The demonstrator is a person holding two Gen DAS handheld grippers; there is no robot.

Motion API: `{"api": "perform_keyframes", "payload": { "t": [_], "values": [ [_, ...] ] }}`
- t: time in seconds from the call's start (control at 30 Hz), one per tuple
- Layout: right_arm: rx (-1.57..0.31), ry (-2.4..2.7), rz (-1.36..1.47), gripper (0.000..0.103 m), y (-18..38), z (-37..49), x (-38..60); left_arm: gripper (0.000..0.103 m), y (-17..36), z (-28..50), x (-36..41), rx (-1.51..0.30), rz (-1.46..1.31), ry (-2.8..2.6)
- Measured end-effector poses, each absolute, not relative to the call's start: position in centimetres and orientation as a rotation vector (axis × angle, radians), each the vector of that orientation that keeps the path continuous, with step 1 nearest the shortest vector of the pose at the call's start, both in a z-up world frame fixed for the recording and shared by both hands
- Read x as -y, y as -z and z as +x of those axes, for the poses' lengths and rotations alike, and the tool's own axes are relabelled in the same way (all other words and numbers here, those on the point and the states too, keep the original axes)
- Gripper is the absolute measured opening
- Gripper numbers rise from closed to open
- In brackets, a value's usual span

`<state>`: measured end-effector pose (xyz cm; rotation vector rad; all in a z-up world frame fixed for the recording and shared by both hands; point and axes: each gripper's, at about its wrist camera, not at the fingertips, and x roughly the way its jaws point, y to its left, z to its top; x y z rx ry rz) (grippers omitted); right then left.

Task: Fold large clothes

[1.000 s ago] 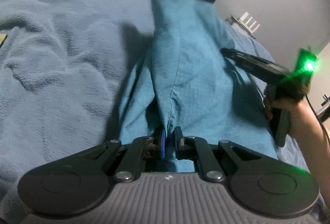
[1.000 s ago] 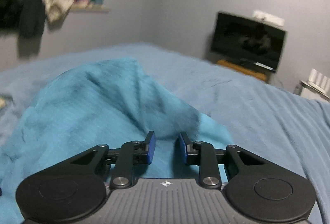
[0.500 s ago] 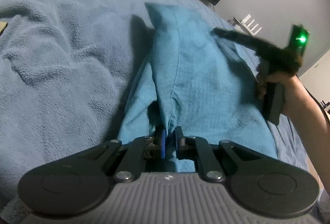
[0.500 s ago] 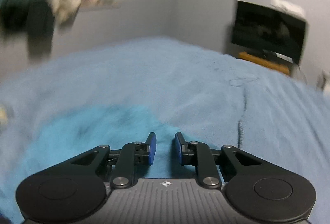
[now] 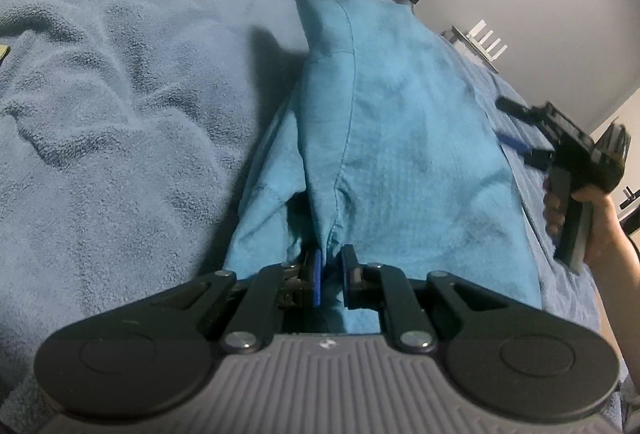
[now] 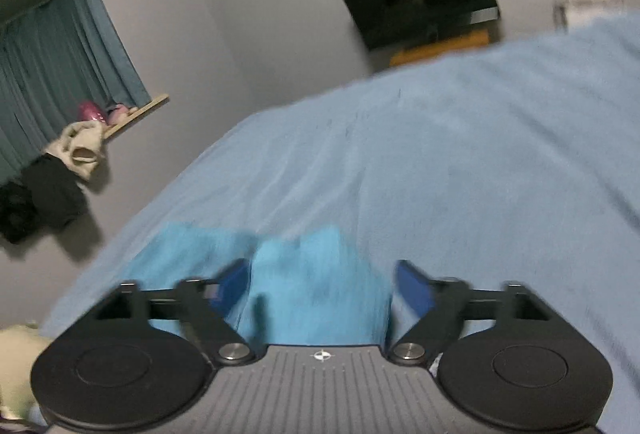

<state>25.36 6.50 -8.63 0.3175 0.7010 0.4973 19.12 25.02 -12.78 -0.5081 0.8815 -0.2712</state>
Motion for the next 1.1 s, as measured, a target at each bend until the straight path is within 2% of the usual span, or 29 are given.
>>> {"api": "perform_keyframes", "payload": {
  "t": [0.03,0.2,0.27,0.33,0.6,0.63,0.7,0.77,0.83,0.97,1.1],
  "values": [
    [-0.746,-0.511,0.348,0.096,9.4,25.7,-6.2,0.008,12.7,19.1,-25.0,-0.882,-0.509,0.271],
    [-0.958,-0.669,0.602,0.096,14.2,28.0,-4.8,0.009,12.9,19.8,-25.0,-0.894,-0.528,0.271],
    [-1.018,-0.753,0.680,0.099,15.9,28.8,-5.3,0.009,13.1,20.0,-25.4,-0.900,-0.533,0.275],
    [-1.044,-0.787,0.706,0.103,18.0,30.9,-6.4,0.009,13.3,20.2,-25.6,-0.906,-0.538,0.279],
    [-1.066,-0.830,0.842,0.103,22.9,34.5,-9.8,0.009,14.5,21.3,-26.3,-0.931,-0.582,0.284],
    [-1.052,-0.815,0.838,0.101,23.1,34.6,-10.7,0.009,14.6,21.5,-26.3,-0.936,-0.581,0.279],
    [-1.003,-0.799,0.767,0.091,22.6,34.0,-11.7,0.009,14.7,21.7,-26.1,-0.942,-0.572,0.274],
    [-0.943,-0.797,0.744,0.074,20.6,32.2,-11.2,0.009,14.5,22.0,-25.7,-0.934,-0.566,0.270],
    [-0.852,-0.793,0.738,0.069,18.9,29.8,-10.1,0.009,14.2,22.4,-24.7,-0.909,-0.549,0.273],
    [-0.674,-0.712,0.761,0.067,16.4,24.7,-6.5,0.009,13.2,24.5,-20.0,-0.874,-0.414,0.311],
    [-0.646,-0.626,0.800,0.066,15.5,23.7,-0.6,0.009,11.9,27.0,-14.0,-0.824,-0.307,0.339]
  ]
}}
